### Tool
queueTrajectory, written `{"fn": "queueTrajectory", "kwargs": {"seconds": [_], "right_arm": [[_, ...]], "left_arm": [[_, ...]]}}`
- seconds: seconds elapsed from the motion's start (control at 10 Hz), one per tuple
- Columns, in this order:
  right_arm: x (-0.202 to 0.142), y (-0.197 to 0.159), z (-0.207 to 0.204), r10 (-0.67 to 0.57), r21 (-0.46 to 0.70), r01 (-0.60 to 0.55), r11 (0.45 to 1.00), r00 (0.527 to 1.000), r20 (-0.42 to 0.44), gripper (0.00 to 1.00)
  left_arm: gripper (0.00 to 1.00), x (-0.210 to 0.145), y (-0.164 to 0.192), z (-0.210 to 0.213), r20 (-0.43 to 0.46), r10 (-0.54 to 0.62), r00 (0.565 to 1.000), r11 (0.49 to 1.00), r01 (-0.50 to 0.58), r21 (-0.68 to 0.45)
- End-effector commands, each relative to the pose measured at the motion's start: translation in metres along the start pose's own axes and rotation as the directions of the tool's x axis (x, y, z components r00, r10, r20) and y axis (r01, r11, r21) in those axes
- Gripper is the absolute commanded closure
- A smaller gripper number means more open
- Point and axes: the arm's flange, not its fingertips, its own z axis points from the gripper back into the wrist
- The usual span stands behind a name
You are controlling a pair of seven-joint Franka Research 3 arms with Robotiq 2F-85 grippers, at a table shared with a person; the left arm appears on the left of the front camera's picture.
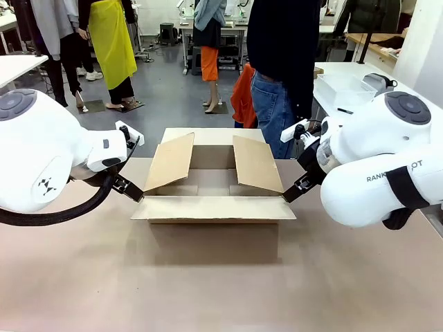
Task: Pack the gift set into the box.
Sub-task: Place both hands on the side flaps of the Package Box and spread them outward.
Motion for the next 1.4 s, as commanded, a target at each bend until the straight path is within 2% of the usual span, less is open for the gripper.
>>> {"fn": "queueTrajectory", "kwargs": {"seconds": [0.0, 1.0, 1.1, 1.2, 1.3], "right_arm": [[0.0, 0.0, 0.0, -0.001, 0.0, 0.001, 1.0, 1.0, 0.0, 0.0], [0.0, 0.0, 0.0, 0.0, 0.0, 0.0, 1.0, 1.0, 0.0, 0.0], [-0.001, -0.006, 0.02, -0.005, -0.03, 0.006, 1.0, 0.999, 0.034, 0.0], [-0.003, -0.013, 0.047, -0.033, -0.019, 0.034, 0.999, 0.996, 0.078, 0.0], [-0.007, -0.018, 0.072, -0.064, 0.033, 0.06, 0.998, 0.992, 0.106, 0.0]], "left_arm": [[0.0, 0.0, 0.0, 0.0, 0.001, -0.001, 1.0, 1.0, 0.001, 0.0], [0.0, 0.0, 0.0, 0.0, 0.001, -0.001, 1.0, 1.0, 0.001, 0.0], [0.0, 0.0, 0.0, 0.0, 0.0, 0.0, 1.0, 1.0, 0.0, 0.0], [0.0, -0.01, 0.012, 0.036, 0.035, 0.032, 0.999, 0.999, -0.031, -0.033], [0.0, -0.018, 0.019, 0.066, 0.004, 0.062, 0.998, 0.996, -0.062, -0.057]]}}
